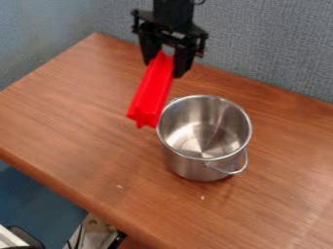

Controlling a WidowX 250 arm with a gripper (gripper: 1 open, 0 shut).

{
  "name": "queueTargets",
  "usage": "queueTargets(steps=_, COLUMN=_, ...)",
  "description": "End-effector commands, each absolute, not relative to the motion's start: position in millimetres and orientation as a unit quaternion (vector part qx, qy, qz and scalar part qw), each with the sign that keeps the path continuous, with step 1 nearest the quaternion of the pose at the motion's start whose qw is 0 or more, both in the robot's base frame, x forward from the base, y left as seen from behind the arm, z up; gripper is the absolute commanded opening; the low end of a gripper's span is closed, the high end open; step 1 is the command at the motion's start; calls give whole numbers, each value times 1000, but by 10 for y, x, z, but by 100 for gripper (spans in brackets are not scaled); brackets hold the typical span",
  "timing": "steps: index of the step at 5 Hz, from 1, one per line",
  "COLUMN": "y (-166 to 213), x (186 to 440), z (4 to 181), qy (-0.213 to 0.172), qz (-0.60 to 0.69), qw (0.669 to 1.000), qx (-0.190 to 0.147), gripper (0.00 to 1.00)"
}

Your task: Put the red object in the metal pot

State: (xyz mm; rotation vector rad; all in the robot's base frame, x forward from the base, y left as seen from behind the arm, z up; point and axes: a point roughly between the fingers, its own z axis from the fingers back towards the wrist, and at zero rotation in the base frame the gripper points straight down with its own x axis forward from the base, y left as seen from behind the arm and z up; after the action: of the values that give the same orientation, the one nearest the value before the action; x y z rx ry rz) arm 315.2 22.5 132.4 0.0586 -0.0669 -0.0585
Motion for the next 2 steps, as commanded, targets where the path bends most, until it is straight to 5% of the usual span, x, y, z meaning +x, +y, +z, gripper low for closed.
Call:
queueTargets(steps=1, y=98, x=3224, z=1490, qy=-80, qz=-61, qw=994, qx=49, gripper=0)
queueTargets(steps=2, y=197, x=3311, z=1374, qy=-90, qz=-67, qw=991, qx=69, gripper=0)
